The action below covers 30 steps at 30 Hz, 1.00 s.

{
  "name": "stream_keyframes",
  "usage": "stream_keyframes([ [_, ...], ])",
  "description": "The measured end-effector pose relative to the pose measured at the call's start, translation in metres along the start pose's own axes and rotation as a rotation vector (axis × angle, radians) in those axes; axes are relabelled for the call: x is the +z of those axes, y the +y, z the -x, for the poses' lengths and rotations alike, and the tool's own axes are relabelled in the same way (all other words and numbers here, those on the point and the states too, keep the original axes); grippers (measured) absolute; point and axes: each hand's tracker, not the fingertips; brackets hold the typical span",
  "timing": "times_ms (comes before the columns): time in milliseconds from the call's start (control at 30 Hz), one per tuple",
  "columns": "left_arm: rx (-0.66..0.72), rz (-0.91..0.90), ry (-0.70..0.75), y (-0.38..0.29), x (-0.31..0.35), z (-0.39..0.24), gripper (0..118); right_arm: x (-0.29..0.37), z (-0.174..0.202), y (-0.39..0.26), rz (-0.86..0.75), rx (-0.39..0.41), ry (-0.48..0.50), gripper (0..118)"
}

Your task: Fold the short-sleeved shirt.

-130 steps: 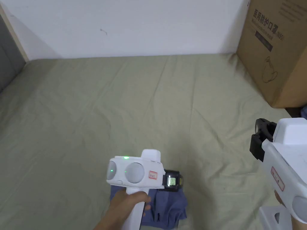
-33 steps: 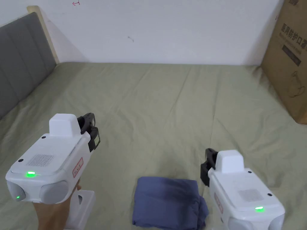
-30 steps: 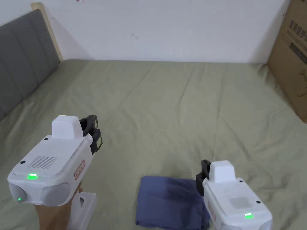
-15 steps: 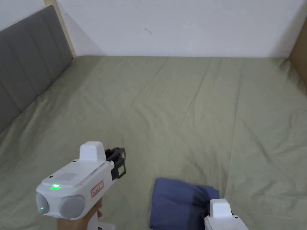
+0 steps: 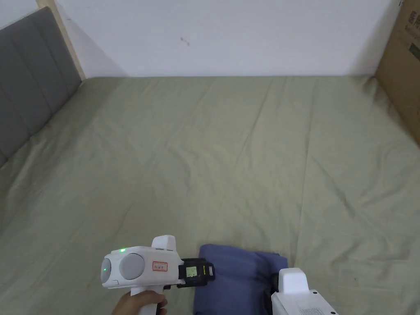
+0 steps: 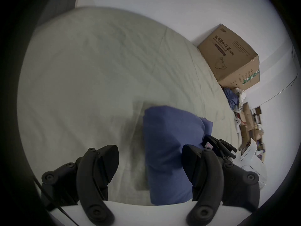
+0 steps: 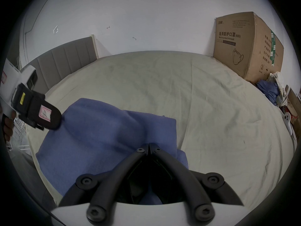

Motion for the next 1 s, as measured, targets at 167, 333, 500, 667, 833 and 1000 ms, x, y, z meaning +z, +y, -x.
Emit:
stream_keyframes([
  [167,-0.019,0.039,-0.066,0.007,-0.011,0.005,49,0.0,-0.001,0.0,0.004,-0.019,0.002,0],
  [333,-0.023,0.06,-0.074,0.005,-0.016,0.002,29,0.0,-0.002,0.001,0.008,-0.022,0.005,0],
  [500,-0.03,0.018,-0.085,0.006,-0.001,-0.003,18,0.007,-0.006,0.013,0.021,-0.005,0.027,0],
  [667,-0.078,-0.039,-0.059,0.024,0.036,0.009,18,0.037,-0.01,0.045,-0.093,0.017,0.03,0],
  [833,-0.096,-0.094,0.094,0.055,0.094,0.059,18,0.059,-0.009,0.074,-0.184,0.066,0.013,0],
  [1000,-0.089,-0.132,0.289,0.088,0.159,0.125,18,0.064,-0.001,0.094,-0.227,0.092,0.007,0],
])
